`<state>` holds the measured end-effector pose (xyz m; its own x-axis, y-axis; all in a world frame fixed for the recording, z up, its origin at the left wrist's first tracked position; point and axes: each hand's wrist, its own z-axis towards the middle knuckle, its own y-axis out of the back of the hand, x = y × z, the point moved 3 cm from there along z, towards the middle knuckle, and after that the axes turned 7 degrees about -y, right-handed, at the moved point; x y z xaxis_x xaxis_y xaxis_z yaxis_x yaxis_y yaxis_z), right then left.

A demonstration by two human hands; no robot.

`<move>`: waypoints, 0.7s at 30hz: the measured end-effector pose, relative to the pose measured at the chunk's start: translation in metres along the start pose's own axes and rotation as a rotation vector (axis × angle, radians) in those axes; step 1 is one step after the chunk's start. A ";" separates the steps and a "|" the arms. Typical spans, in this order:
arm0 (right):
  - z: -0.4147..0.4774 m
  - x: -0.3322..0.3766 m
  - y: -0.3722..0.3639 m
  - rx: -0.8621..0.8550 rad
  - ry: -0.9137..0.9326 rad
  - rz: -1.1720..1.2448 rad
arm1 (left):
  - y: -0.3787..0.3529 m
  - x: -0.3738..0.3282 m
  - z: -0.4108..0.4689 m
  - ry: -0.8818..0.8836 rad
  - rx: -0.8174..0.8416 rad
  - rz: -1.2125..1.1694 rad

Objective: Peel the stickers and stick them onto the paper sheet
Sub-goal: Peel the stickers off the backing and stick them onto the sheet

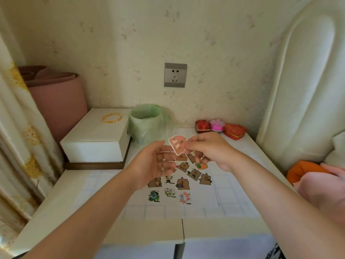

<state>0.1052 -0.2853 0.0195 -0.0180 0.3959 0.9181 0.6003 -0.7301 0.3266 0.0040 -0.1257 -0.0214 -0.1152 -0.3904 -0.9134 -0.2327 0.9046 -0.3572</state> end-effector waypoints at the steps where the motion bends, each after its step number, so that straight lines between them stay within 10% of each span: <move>1: -0.003 -0.003 0.003 0.003 -0.012 -0.026 | -0.004 -0.001 0.000 -0.044 -0.021 0.061; 21: -0.028 -0.048 0.031 -0.141 -0.141 -0.144 | -0.046 0.017 0.006 -0.207 -0.093 0.853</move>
<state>0.1026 -0.3427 -0.0081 0.0221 0.5683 0.8225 0.4815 -0.7271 0.4894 0.0189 -0.1727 -0.0221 -0.1103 0.4583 -0.8820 -0.2263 0.8525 0.4712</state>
